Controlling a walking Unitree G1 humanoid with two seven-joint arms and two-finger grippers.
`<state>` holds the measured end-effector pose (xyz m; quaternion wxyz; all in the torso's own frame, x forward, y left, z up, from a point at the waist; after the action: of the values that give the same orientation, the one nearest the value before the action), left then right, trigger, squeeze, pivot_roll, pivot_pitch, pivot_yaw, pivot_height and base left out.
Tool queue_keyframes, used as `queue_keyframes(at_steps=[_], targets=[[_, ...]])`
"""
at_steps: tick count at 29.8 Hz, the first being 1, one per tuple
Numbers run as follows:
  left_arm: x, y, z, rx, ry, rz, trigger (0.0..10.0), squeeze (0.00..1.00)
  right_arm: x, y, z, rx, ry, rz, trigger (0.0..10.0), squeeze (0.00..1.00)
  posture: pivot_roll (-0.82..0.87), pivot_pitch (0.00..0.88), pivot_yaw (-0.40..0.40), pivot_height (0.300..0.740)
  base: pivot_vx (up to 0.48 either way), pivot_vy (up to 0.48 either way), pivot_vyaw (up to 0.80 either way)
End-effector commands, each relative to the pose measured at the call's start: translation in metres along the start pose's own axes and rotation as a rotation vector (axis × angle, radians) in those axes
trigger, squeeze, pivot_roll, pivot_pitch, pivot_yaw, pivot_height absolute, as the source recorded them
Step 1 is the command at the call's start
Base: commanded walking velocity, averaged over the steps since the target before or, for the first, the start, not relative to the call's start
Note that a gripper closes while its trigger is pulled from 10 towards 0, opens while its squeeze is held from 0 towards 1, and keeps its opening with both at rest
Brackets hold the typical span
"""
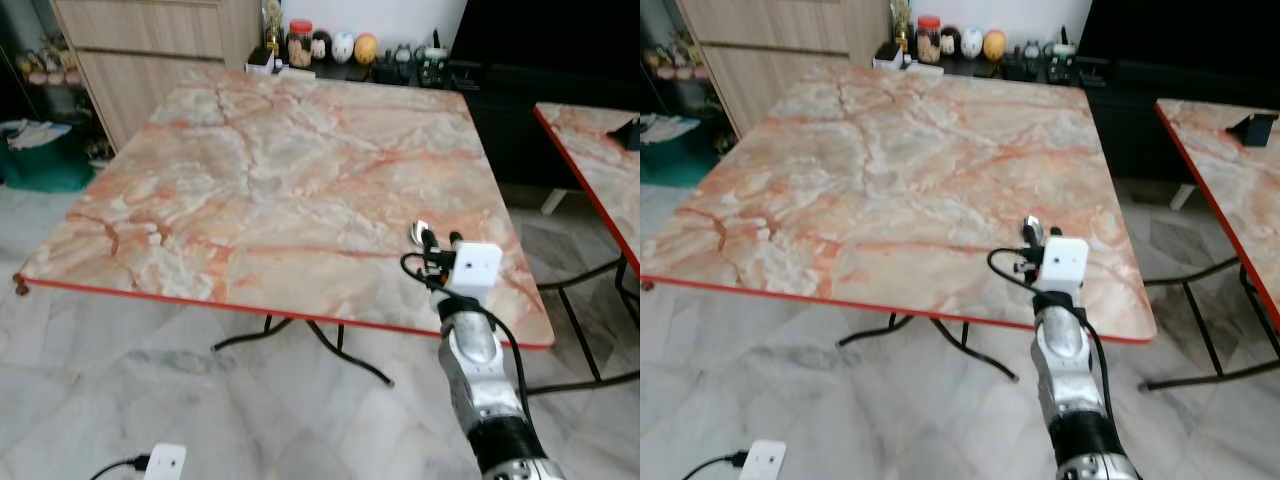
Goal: Setting the table
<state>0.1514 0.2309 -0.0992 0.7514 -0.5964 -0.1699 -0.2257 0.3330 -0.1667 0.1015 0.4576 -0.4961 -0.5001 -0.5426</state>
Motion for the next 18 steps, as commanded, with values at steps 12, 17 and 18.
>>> queue_keyframes(at_steps=[12, 17, 18], targets=[[-0.0081, -0.0014, -0.0027, -0.004, 0.013, 0.034, 10.0, 0.00, -0.0024, 0.0008, -0.0023, -0.010, -0.002, 0.024, 10.0, 0.00, 0.03, 0.000, -0.057, 0.740, 0.143, 0.000, 0.00], [-0.0071, -0.0012, -0.0029, -0.002, 0.009, 0.032, 10.0, 0.00, -0.0007, 0.0029, -0.0008, -0.005, 0.000, 0.022, 10.0, 0.00, 0.03, 0.000, -0.058, 0.740, 0.245, 0.000, 0.00], [-0.0070, -0.0011, -0.0029, -0.002, 0.009, 0.032, 10.0, 0.00, -0.0011, 0.0029, -0.0005, -0.005, -0.001, 0.024, 10.0, 0.00, 0.03, 0.000, -0.058, 0.740, 0.251, 0.000, 0.00]])
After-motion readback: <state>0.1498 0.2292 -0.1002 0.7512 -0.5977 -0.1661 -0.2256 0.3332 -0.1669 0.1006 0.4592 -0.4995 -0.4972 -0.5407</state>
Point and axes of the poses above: a point about 5 cm out from each wrist's last joint towards the gripper, its own y axis pointing out of the wrist towards the gripper, its own x axis along the axis of the wrist's last joint, z = x × y, the point moved 1 cm from there along y, pointing out of the wrist towards the gripper
